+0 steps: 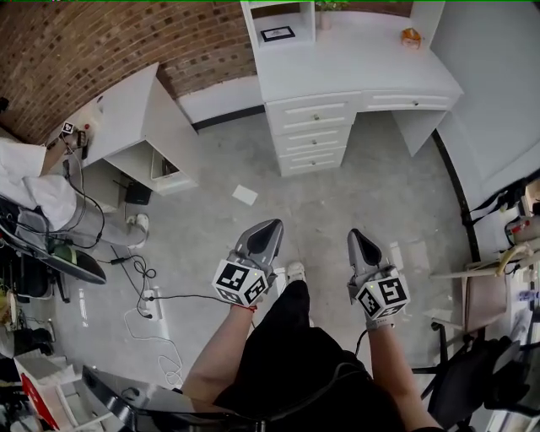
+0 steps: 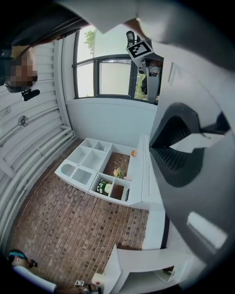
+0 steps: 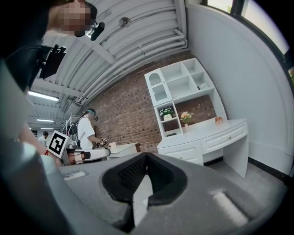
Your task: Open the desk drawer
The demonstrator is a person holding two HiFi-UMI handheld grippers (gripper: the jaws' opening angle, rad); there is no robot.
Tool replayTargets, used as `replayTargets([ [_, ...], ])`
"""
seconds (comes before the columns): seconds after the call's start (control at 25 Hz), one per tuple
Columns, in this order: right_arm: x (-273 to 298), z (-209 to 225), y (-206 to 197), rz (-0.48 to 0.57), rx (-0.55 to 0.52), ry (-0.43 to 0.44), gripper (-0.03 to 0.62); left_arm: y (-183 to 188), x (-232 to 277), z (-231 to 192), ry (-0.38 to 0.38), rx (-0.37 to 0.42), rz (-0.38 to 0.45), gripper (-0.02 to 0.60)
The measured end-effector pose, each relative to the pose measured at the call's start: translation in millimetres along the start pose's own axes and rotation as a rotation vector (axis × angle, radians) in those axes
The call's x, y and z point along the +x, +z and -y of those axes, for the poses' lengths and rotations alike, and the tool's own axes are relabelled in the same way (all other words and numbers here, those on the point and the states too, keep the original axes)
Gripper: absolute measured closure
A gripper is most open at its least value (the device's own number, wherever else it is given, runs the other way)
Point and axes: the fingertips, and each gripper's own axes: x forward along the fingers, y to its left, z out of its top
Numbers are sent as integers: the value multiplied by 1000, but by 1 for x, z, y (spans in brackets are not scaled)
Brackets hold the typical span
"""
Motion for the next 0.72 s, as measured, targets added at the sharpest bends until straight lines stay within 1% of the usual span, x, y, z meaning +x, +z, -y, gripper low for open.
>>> replayTargets([
  [0.08, 18, 9, 6, -4, -14, 11, 592, 8, 20, -12, 2, 6, 7, 578],
  [0.24, 52, 32, 15, -13, -19, 2, 592, 18, 57, -34, -3, 1, 8, 580],
  [0.52, 106, 65, 12, -35, 15, -15, 592, 16, 106, -75, -2, -19, -10, 580],
  [0.72, 146, 81, 9, -47, 21, -17, 592, 16, 135, -108, 3, -27, -6, 578],
])
